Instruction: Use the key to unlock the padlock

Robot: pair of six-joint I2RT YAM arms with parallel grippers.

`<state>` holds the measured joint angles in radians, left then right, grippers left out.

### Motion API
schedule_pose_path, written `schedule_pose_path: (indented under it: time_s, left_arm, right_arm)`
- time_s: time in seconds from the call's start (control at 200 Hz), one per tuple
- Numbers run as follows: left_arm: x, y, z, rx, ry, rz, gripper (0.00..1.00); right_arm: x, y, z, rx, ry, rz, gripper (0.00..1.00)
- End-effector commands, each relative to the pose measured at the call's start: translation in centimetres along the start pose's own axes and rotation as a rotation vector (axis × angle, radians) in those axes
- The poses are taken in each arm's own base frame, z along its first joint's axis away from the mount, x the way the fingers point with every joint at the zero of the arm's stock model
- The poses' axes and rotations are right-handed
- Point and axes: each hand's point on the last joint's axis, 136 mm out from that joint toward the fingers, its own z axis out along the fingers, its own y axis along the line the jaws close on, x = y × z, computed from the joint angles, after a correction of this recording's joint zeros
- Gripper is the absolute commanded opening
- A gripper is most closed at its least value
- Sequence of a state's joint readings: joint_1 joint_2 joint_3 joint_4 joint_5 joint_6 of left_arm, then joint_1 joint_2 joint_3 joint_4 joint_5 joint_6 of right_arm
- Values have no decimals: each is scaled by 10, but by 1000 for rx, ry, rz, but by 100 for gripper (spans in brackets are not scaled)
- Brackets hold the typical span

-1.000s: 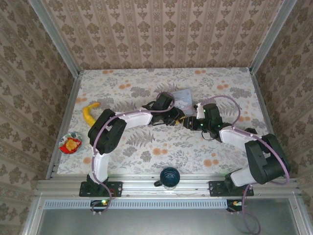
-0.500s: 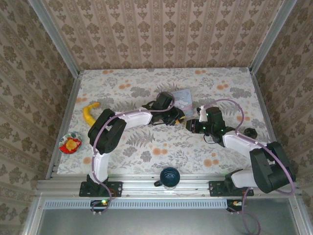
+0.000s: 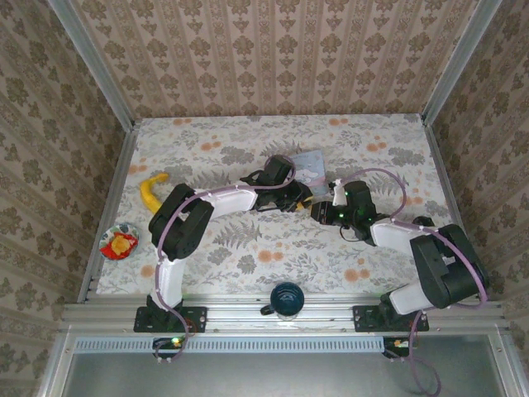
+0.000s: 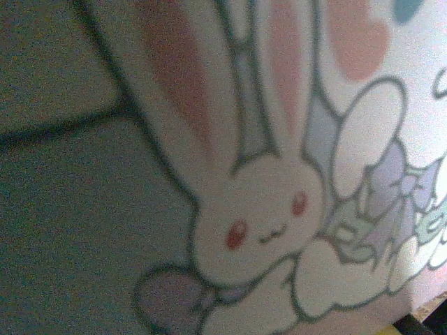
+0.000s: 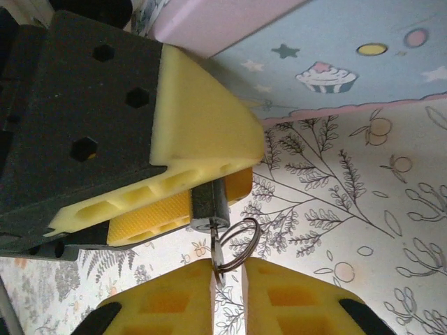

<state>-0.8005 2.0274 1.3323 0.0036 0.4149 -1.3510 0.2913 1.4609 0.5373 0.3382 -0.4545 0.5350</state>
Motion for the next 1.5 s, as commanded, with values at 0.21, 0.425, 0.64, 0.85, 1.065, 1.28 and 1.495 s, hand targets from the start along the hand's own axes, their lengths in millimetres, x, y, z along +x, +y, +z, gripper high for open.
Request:
schedule_pose_path:
  time_s: [0.21, 0.425, 0.64, 0.85, 1.065, 1.28, 1.495]
  left_arm:
    - [39, 41, 15, -126, 176, -145, 0]
    - [50, 42, 17, -128, 202, -131, 0]
    - [72, 48, 23, -145, 254, -123, 0]
    - [77, 45, 25, -128, 262, -111, 0]
    - [75, 28, 26, -74, 245, -83, 0]
    - [72, 13, 24, 0, 218, -83, 0]
    - [70, 7, 26, 69, 187, -109, 1]
  right_arm:
    - [-20, 7, 7, -16, -48, -2, 10]
    - [-34, 3, 5, 22, -96, 21, 7]
    - [-59, 11, 1, -18, -175, 50, 0]
    - [-61, 14, 5, -169, -160, 341, 0]
    - [-59, 2, 2, -289, -250, 628, 0]
    - [-74, -3, -4, -378, -376, 774, 0]
    - [-95, -7, -32, -359, -543, 774, 0]
